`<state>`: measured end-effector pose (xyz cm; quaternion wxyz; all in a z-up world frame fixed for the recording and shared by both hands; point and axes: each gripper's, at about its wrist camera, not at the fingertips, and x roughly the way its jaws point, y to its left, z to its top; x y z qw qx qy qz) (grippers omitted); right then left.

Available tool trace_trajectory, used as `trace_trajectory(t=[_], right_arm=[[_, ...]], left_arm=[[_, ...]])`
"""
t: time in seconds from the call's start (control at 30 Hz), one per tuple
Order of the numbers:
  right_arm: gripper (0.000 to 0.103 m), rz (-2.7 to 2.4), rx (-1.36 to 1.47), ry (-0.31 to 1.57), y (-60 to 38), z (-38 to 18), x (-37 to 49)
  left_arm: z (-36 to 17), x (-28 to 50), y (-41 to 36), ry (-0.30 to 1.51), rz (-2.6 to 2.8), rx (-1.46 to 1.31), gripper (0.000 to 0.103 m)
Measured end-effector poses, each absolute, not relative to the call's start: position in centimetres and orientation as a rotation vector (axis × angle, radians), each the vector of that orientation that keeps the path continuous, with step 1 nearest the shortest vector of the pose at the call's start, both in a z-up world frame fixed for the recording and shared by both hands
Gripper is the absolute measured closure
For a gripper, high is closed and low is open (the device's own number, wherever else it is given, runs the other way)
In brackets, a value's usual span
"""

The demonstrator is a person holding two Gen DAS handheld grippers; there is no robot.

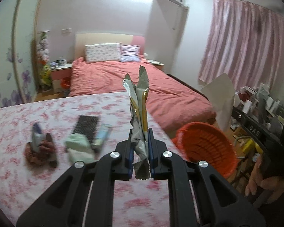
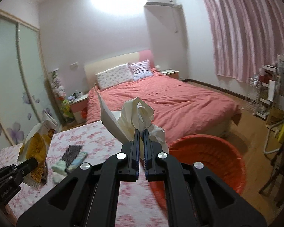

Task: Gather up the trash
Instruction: 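Carry the paper with the right tool while the left tool drops the wrapper into the basket, then open the right tool to drop the white paper into the orange basket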

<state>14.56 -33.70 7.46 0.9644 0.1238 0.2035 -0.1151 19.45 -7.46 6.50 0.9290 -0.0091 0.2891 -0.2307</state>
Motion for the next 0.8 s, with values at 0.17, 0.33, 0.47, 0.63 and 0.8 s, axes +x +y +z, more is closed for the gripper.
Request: trace_trajectory(t=[0.17, 0.33, 0.47, 0.63, 0.8], right_arm=[[0.099, -0.302, 0.272, 0.401, -36.3, 6.8, 13.8], [0.099, -0.357, 0.298, 0.406, -38.8, 5.7, 13.5], [0.099, -0.388, 0.321, 0.410, -40.6, 5.0, 12.9], [0.099, -0.419, 0.355, 0.431, -42.7, 3.6, 13.2], [0.097, -0.422, 0.375, 0.482, -43.7, 1.7, 13.9]], left_arm=[[6.0, 19.1, -12.4, 0.599, -0.575, 0.002, 0.089], [4.6, 19.1, -17.2, 0.623, -0.657, 0.029, 0.089], [3.3, 19.6, -20.5, 0.654, -0.701, 0.046, 0.089], [1.1, 20.6, -24.2, 0.700, -0.739, 0.071, 0.089], [-1.5, 21.7, -26.4, 0.747, -0.719, 0.104, 0.071]])
